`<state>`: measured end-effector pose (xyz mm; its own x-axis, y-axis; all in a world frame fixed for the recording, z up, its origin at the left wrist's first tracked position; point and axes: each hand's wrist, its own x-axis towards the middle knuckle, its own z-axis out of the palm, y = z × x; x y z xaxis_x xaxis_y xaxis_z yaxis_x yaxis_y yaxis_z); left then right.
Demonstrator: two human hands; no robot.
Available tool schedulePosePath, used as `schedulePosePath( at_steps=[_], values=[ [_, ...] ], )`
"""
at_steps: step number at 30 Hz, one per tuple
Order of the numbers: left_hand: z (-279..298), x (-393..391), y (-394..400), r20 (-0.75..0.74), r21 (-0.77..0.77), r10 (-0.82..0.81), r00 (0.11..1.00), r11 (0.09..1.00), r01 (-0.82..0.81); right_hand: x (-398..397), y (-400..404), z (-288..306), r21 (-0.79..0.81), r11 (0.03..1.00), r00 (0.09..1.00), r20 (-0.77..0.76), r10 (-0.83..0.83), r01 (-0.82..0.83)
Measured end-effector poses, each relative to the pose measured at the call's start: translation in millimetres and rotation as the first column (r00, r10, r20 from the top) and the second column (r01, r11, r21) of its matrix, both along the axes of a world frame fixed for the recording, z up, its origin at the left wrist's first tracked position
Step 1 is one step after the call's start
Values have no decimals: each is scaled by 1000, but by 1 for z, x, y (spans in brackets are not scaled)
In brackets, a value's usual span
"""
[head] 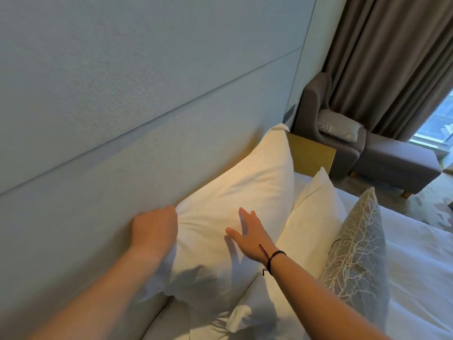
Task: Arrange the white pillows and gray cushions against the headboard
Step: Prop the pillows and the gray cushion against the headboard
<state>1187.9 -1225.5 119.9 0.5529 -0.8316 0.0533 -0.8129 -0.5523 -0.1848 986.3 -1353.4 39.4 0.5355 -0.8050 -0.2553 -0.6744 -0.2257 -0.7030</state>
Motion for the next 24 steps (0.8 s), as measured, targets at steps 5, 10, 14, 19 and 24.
schedulePosePath(
  at_steps=[5,10,14,19,24],
  values=[
    [-5,-6,-21,-64,61,-14,998,998,18,-22,-6,-3,101,993,997,38,-70,66],
    [-24,-4,-75,-430,-87,-53,901,996,17,-41,-21,-1,225,938,925,215,-312,264],
    [-28,-8,-146,-586,-70,-69,807,997,35,-47,-40,-6,288,879,836,299,-460,381],
    [-33,-28,-254,-859,-26,21,511,996,-85,-46,-82,-16,278,850,807,283,-518,448],
    [-37,-40,-338,-766,-159,-138,628,987,22,-39,-142,-20,247,854,796,314,-517,457]
  ],
)
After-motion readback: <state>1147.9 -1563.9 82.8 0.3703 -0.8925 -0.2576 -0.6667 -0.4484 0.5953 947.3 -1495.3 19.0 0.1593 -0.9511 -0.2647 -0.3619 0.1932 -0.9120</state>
